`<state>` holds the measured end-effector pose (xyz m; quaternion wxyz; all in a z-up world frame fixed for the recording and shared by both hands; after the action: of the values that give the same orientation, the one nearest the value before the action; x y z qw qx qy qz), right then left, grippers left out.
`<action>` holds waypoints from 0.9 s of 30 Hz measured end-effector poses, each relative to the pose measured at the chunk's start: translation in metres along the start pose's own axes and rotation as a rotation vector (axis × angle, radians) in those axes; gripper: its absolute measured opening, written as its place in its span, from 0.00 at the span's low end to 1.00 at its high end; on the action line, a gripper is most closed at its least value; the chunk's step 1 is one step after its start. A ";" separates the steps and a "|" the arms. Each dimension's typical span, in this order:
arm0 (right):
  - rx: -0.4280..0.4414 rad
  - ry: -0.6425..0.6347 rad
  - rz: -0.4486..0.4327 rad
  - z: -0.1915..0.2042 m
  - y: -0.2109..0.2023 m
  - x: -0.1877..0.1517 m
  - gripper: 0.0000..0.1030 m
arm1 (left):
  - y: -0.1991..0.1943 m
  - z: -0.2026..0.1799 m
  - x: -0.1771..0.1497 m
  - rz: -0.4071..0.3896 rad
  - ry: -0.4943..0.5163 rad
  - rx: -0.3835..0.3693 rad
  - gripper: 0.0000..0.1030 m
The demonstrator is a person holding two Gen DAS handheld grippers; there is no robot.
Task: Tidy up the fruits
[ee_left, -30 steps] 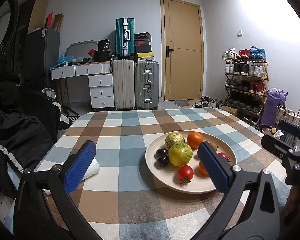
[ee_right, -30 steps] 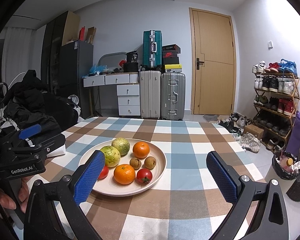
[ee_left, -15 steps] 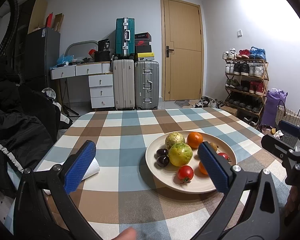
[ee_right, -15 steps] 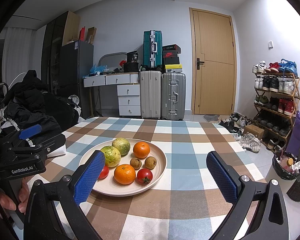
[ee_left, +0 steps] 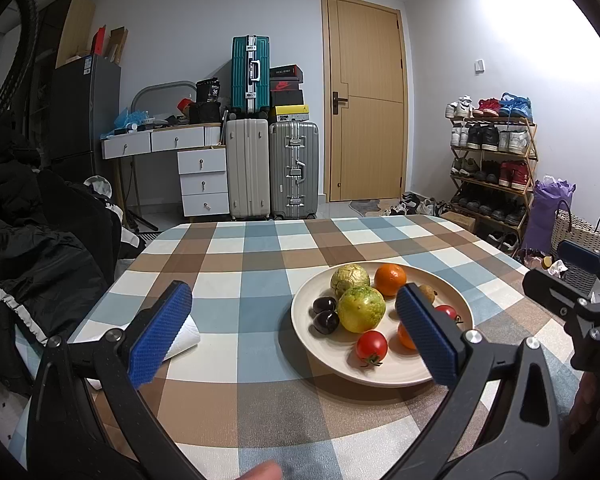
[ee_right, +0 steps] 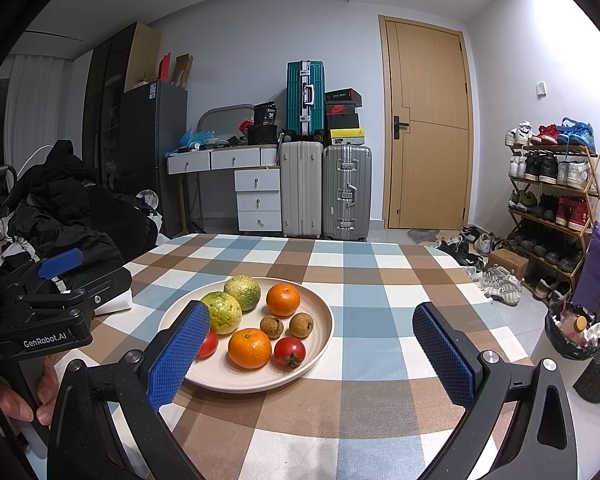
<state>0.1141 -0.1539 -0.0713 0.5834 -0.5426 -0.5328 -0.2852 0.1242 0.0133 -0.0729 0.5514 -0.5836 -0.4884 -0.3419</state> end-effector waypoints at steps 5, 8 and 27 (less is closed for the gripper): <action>0.000 0.000 0.000 0.000 0.000 0.000 1.00 | -0.001 0.000 0.000 0.000 -0.001 0.000 0.99; 0.000 0.000 0.000 0.000 0.000 0.000 1.00 | -0.001 0.000 0.000 0.000 0.000 0.000 0.99; 0.005 -0.001 -0.001 0.003 0.000 0.001 1.00 | 0.001 0.000 0.000 -0.006 -0.007 0.007 0.99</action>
<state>0.1136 -0.1512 -0.0707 0.5843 -0.5410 -0.5342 -0.2837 0.1248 0.0137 -0.0731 0.5507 -0.5813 -0.4932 -0.3399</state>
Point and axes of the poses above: each gripper's, at about its wrist camera, not at the fingertips, and y roughly the way its jaws point, z to its left, x to its top, the point moved 3 cm from there along y, roughly the way its jaws point, and after that the axes turned 10 degrees about -y, right-handed, at the moved point
